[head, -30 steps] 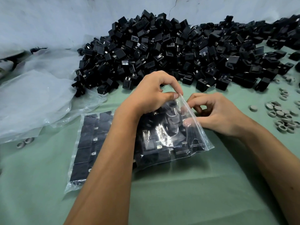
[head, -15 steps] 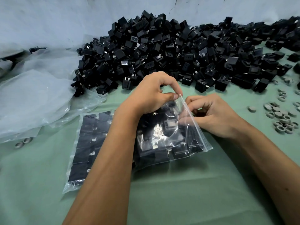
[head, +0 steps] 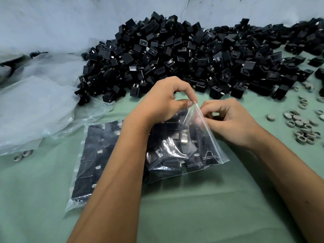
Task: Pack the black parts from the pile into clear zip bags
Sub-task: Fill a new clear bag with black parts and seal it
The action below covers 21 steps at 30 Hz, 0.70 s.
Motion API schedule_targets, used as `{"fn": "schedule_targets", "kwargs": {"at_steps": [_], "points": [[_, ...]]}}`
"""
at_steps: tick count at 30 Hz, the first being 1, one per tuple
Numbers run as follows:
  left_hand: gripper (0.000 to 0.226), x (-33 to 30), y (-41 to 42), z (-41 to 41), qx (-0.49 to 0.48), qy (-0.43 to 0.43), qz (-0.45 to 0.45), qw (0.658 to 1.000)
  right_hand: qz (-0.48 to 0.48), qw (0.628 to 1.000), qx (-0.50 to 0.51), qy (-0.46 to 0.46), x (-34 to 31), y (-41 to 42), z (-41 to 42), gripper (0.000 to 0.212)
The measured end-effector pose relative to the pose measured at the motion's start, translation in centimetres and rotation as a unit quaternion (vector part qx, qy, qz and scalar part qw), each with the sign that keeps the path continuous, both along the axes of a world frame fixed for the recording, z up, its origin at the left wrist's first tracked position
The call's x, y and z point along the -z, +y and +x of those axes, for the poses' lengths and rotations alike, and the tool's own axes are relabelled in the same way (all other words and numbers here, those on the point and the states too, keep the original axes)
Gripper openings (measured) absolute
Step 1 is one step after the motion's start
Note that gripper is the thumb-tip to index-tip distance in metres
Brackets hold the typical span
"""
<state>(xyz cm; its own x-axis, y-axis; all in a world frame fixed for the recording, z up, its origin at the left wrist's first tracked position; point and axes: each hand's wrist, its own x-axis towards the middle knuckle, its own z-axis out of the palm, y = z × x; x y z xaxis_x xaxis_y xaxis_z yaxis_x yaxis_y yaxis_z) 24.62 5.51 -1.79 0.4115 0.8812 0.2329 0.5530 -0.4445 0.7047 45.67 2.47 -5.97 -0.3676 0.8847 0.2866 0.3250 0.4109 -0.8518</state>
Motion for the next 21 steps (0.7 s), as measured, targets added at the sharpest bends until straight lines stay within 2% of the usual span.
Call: {"fn": "schedule_targets", "kwargs": {"at_steps": [2, 3, 5, 8, 11, 14, 18, 21], "points": [[0.013, 0.1, 0.0, 0.1, -0.001, -0.002, -0.004, 1.000, 0.052, 0.990, 0.126, -0.032, 0.6, 0.6, 0.5, 0.008], [0.015, 0.2, -0.1, 0.1, -0.002, -0.002, -0.006, 1.000, 0.089, 0.974, 0.188, -0.093, 0.9, 0.8, 0.8, 0.009], [0.017, 0.4, -0.1, 0.2, -0.002, 0.004, -0.012, 1.000, 0.114, 0.934, 0.253, -0.225, 1.6, 1.4, 1.2, 0.033], [0.017, 0.5, -0.1, 0.2, -0.004, 0.012, -0.015, 1.000, 0.063, 0.909, 0.251, -0.328, 2.0, 2.2, 1.5, 0.059], [0.019, 0.3, -0.1, 0.2, -0.002, 0.011, -0.011, 1.000, 0.041, 0.893, 0.201, -0.400, 2.5, 2.8, 1.4, 0.058], [0.020, 0.3, -0.2, 0.2, 0.001, 0.010, -0.013, 1.000, 0.046, 0.907, 0.186, -0.376, 2.4, 2.8, 1.4, 0.052], [0.017, 0.4, -0.2, 0.2, 0.001, 0.007, -0.020, 1.000, 0.115, 0.928, 0.230, -0.270, 1.9, 2.4, 1.0, 0.037], [0.016, 0.4, -0.2, 0.1, 0.000, 0.005, -0.022, 1.000, 0.130, 0.930, 0.249, -0.236, 1.6, 2.3, 0.9, 0.026]]}}
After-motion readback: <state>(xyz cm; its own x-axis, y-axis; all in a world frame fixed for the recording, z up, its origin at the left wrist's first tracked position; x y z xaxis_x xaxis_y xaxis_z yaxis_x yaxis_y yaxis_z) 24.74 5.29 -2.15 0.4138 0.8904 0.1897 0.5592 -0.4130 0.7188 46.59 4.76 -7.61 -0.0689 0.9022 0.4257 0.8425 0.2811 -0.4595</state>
